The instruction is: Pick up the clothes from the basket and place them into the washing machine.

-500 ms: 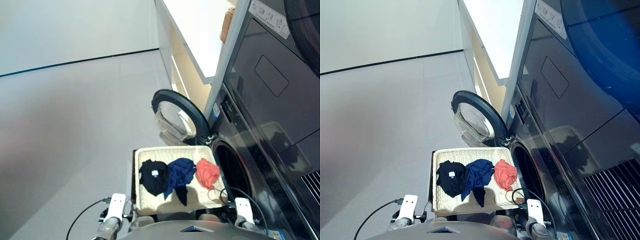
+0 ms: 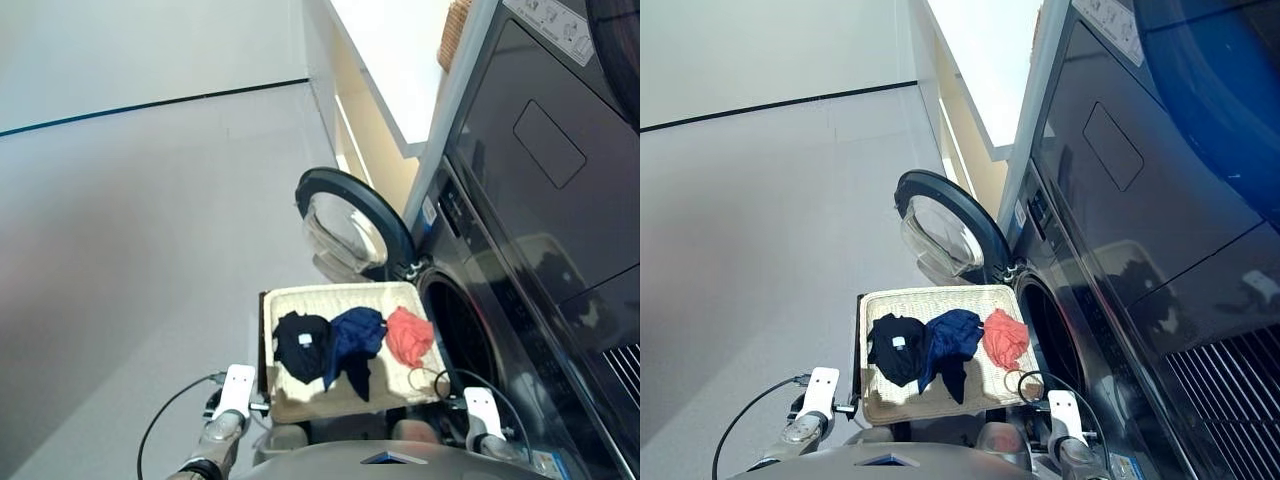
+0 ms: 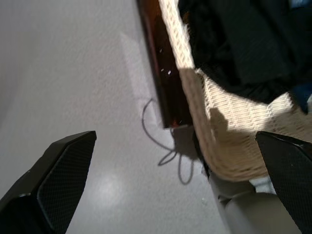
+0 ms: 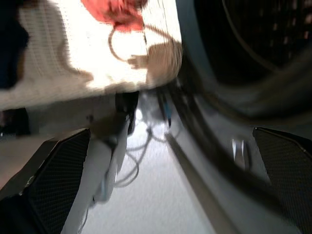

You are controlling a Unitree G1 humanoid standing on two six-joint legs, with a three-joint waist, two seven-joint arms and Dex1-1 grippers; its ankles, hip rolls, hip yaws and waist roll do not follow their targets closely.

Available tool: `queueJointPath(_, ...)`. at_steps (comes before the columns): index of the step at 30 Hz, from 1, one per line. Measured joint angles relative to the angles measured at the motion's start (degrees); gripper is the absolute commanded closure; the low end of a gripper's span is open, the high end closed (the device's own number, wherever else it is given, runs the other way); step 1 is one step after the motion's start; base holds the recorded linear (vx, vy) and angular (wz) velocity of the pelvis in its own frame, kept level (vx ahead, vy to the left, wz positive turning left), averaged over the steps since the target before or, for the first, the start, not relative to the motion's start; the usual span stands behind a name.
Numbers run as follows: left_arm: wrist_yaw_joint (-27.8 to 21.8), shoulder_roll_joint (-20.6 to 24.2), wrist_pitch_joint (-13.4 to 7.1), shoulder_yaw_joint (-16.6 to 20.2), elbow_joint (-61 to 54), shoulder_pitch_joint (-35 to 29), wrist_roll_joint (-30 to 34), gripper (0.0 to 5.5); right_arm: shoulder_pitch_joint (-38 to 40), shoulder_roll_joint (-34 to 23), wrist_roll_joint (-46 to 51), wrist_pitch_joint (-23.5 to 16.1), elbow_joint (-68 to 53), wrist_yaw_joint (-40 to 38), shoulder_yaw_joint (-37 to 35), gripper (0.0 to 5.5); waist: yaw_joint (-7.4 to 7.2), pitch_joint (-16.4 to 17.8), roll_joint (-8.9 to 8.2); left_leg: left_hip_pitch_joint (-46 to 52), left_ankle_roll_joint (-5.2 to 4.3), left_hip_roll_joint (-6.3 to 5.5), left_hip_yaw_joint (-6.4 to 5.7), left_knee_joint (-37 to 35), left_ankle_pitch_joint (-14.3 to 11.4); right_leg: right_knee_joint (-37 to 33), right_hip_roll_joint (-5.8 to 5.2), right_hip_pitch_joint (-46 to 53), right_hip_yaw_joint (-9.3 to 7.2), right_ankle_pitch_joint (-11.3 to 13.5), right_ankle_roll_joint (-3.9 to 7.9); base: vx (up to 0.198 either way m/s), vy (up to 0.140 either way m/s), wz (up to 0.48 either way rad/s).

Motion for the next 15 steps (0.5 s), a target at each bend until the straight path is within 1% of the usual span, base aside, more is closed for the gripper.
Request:
queueJointPath(3, -0.01, -0.08, -0.8, -0.62, -5.59, 0.53, -2.93, 0.0, 0.06, -0.17, -0.12, -0.31, -4.01, -0.41, 0.42, 0.0, -0.06, 0.13, 0.01, 0.02, 0.0, 0.01, -0.02, 0.02, 0.0, -0.01, 0.01, 0.04, -0.03, 0.0, 0.0, 0.0, 0.0, 0.0)
queueJointPath(5, 0.06, 0.21, -1.26, -2.11, -10.08, 0.54, -4.7, 0.0, 0.13, -0.28, -0.1, -0.58, -6.39, -0.8, 0.64, 0.0, 0.01, 0.36, 0.04, -0.03, 0.01, -0.01, -0.05, -0.01, 0.02, 0.0, -0.01, 0.0, -0.04, 0.01, 0.01, 0.0, 0.0, 0.0)
queueJointPath(6, 0.12, 0.09, -1.24, -2.5, -11.05, -0.26, -5.45, 0.0, -0.54, -0.29, -0.02, -0.71, -7.06, -0.99, 0.67, 0.0, -0.04, 0.4, 0.12, -0.02, 0.01, -0.01, -0.05, 0.02, 0.01, 0.0, -0.01, 0.01, -0.05, 0.01, 0.01, -0.068, 0.002, -0.007)
queueJointPath(8, 0.49, 0.22, -1.31, -3.07, -14.73, -1.05, -6.74, 0.0, -0.42, -0.72, 0.6, -0.88, -12.06, -1.96, 0.91, 0.0, -0.24, 1.44, 0.36, -0.33, 0.04, -0.03, 0.0, 0.03, 0.09, 0.0, -0.02, -0.45, 0.02, 0.08, 0.11, -0.082, 0.0, -0.014)
queueJointPath(11, 1.59, 0.29, -1.27, -4.54, -16.4, -3.33, -7.76, 0.0, -1.49, -1.76, 2.21, -0.89, -19.44, -2.54, 2.67, 0.0, -1.41, 3.02, 0.94, -1.24, 0.01, -0.02, 0.01, 0.06, 0.45, 0.06, 0.02, -1.27, 0.04, 0.5, -0.06, -0.1, -0.01, -0.014)
queueJointPath(14, 3.06, 0.22, -1.27, -6.11, -18.24, -5.77, -9.07, 0.0, -2.22, -3.06, 4.02, -1.4, -28.31, -2.78, 4.4, 0.0, -1.86, 4.21, 1.36, -3.66, -0.04, 0.02, 0.21, 0.07, 1.08, 0.27, 0.11, -3.85, 0.36, 1.12, -0.22, -0.043, -0.011, -0.028)
queueJointPath(15, 3.55, 0.18, -1.27, -6.47, -18.42, -6.78, -9.23, 0.0, -3.16, -3.19, 4.06, -1.84, -29.45, -2.74, 4.78, 0.0, -1.95, 5.05, 1.31, -4.12, -0.01, 0.06, 0.18, 0.07, 1.25, 0.29, 0.18, -4.32, 0.33, 1.29, -0.32, 0.0, 0.0, 0.0)
